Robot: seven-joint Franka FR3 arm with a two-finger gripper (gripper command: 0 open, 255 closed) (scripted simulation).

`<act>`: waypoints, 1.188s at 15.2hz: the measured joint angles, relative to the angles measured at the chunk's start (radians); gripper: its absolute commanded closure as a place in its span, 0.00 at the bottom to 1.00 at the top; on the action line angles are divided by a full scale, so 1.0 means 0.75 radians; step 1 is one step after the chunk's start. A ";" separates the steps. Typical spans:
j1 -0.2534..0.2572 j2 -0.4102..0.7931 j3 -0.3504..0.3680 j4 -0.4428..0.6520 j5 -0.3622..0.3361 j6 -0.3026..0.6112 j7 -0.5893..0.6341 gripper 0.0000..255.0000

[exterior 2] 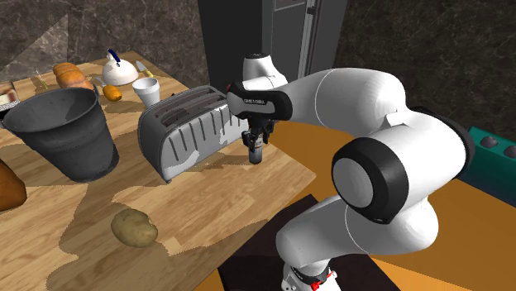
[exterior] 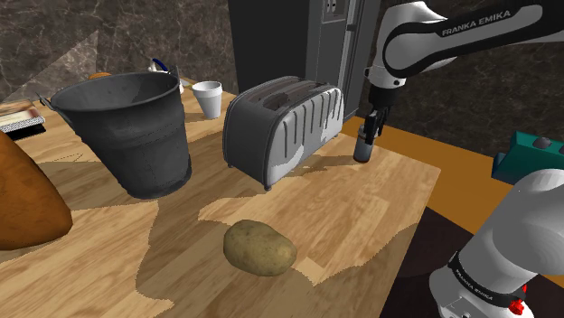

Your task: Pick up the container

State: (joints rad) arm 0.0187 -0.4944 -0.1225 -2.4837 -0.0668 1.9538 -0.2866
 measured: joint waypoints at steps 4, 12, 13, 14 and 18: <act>0.000 0.000 0.000 -0.001 0.000 0.004 -0.001 1.00; 0.001 -0.012 0.004 0.041 0.002 -0.055 0.001 1.00; 0.001 -0.021 0.005 0.054 0.002 -0.076 0.001 1.00; 0.000 -0.027 0.005 0.069 0.002 -0.098 0.000 1.00; 0.002 -0.034 0.010 0.135 0.005 -0.171 0.001 1.00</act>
State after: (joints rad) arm 0.0203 -0.5199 -0.1153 -2.3824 -0.0629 1.8256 -0.2860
